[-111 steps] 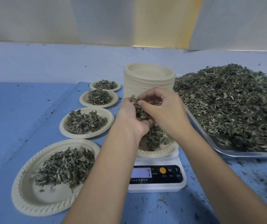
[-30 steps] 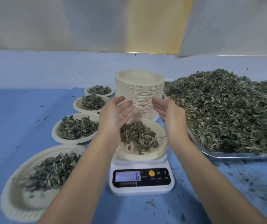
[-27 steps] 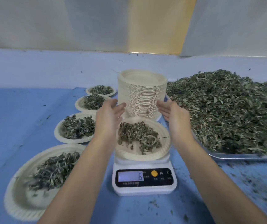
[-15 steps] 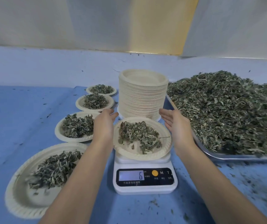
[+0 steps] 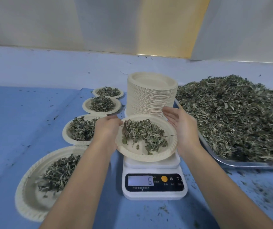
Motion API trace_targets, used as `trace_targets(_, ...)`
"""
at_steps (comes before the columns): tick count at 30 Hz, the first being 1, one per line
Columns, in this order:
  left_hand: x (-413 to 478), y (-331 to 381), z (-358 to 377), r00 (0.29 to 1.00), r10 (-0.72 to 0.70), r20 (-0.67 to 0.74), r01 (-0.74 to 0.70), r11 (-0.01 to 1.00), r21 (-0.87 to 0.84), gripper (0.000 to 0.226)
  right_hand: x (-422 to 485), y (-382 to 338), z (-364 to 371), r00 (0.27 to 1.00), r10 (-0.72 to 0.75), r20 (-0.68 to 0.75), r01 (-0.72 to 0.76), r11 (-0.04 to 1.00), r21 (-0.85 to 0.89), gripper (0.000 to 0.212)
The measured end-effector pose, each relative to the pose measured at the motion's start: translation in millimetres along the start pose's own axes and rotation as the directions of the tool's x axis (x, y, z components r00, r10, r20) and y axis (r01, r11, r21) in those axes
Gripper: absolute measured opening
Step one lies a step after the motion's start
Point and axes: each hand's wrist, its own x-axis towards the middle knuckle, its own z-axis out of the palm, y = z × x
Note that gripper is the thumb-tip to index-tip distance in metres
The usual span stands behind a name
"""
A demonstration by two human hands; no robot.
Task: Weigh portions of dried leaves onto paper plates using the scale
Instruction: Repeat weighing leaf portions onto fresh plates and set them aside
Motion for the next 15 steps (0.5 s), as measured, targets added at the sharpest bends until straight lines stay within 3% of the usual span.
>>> trace_targets(7,29,29,-40,1.000,0.013,-0.024,-0.014,0.999,-0.040,0.024,13,-11,47,0.997,0.056,0.055,-0.055,0.998,-0.026,0.025)
trace_targets(10,44,45,-62,0.984,0.067,-0.162,-0.079,0.995,-0.066,0.027,14,-10,73,0.995,0.079,0.054,-0.070,0.987,-0.144,0.019)
trace_targets(15,71,62,-95,0.910,0.062,-0.409,-0.143,0.975,-0.169,0.027,10,5,117,0.960,0.160,0.229,-0.102,0.964,-0.244,0.020)
